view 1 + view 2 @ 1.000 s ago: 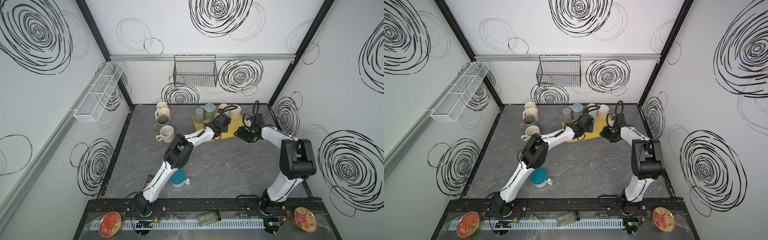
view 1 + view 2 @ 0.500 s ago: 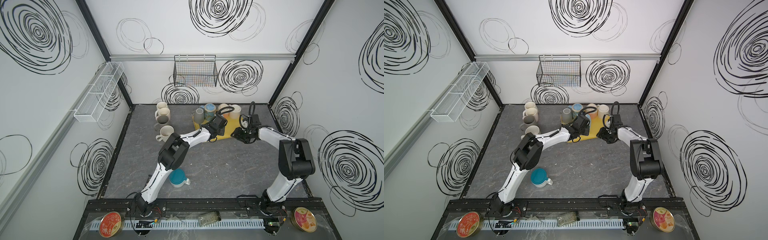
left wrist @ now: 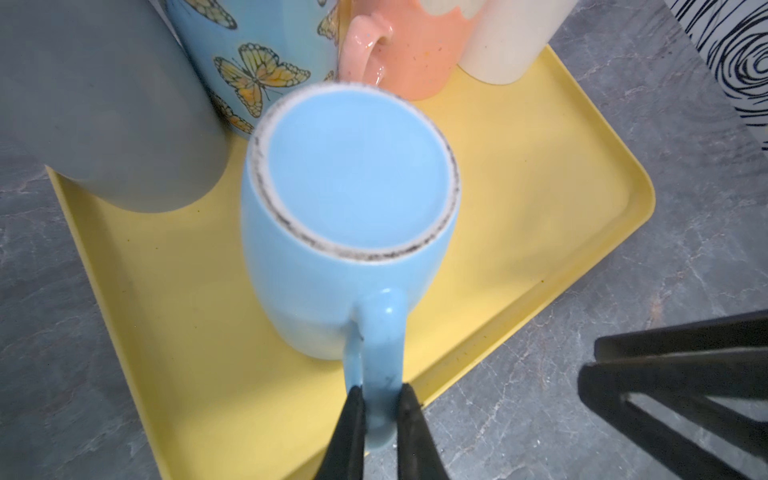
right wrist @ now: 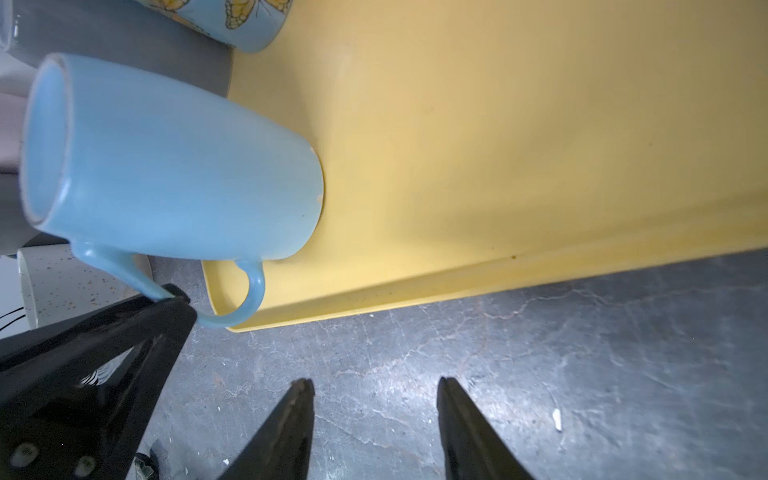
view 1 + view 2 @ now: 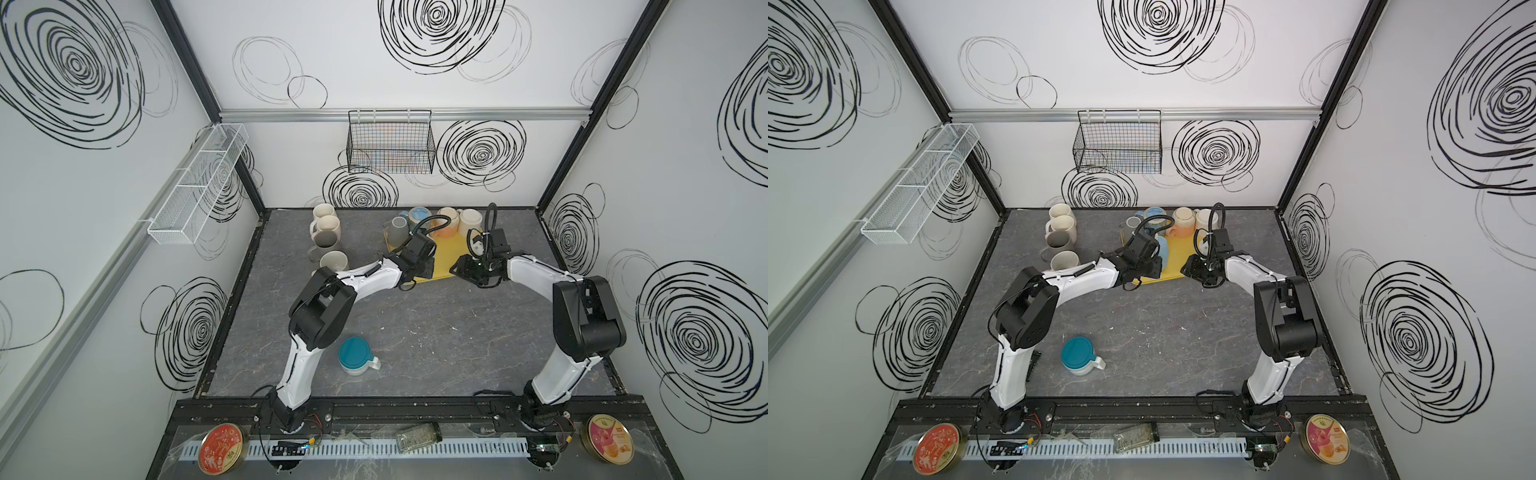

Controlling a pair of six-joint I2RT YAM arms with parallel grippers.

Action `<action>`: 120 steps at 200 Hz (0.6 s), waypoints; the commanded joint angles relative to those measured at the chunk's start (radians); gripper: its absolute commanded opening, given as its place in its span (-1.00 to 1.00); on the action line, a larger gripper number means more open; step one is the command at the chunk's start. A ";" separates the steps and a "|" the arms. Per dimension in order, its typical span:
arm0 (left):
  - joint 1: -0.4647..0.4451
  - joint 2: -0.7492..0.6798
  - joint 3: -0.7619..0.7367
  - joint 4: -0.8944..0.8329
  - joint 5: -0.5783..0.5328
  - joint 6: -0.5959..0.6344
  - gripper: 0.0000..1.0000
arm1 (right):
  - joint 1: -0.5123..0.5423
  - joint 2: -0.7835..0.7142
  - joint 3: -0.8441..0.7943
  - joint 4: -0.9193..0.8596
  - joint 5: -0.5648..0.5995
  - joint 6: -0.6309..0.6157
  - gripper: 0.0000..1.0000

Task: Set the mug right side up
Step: 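Grasp the light blue mug handle with the left gripper from the right gripper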

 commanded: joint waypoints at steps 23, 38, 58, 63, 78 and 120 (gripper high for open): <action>0.023 -0.023 0.006 -0.024 -0.049 -0.004 -0.77 | 0.031 0.027 0.026 0.011 0.006 0.018 0.03; 0.034 -0.030 -0.014 -0.030 -0.064 -0.030 -0.61 | 0.042 0.034 0.029 0.010 0.007 0.020 0.03; 0.037 -0.039 -0.014 -0.065 -0.119 -0.040 -0.40 | 0.055 0.044 0.043 0.001 0.013 0.019 0.03; 0.038 -0.041 -0.011 -0.076 -0.133 -0.044 -0.33 | 0.059 0.047 0.046 0.001 0.013 0.019 0.03; 0.041 -0.039 0.001 -0.115 -0.174 -0.064 -0.10 | 0.067 0.053 0.056 0.000 0.013 0.017 0.03; 0.062 -0.007 0.062 -0.194 -0.196 -0.093 0.08 | 0.077 0.067 0.076 -0.008 0.013 0.010 0.03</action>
